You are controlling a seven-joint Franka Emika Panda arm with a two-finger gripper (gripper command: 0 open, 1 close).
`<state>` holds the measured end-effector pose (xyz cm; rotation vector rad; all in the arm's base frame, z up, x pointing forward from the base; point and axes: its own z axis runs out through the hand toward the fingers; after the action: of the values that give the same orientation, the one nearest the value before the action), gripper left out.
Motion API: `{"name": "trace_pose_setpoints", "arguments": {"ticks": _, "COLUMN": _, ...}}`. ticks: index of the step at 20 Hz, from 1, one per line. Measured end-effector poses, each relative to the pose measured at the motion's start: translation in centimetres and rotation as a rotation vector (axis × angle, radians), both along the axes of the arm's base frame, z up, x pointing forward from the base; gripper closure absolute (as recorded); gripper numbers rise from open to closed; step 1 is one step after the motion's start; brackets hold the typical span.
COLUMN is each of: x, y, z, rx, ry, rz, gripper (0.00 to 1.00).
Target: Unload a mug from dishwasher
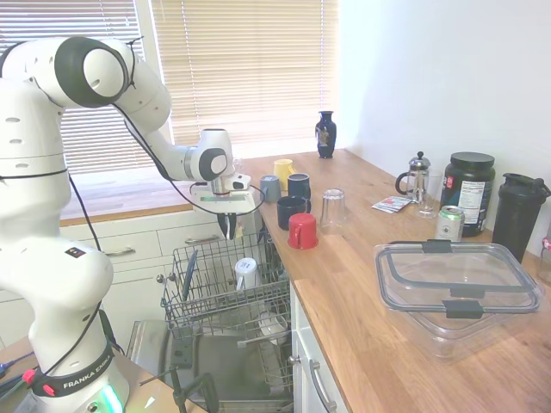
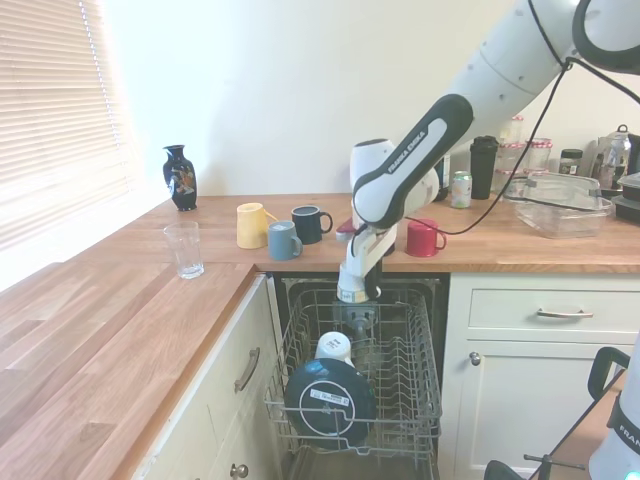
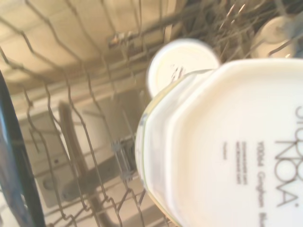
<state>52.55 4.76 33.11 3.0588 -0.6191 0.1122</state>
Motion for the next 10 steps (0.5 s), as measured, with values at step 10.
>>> {"name": "trace_pose_setpoints", "arguments": {"ticks": 10, "x": 3.6, "y": 2.8, "z": 7.9, "rx": 0.019, "ry": -0.019, "rz": -0.081, "gripper": 1.0}}
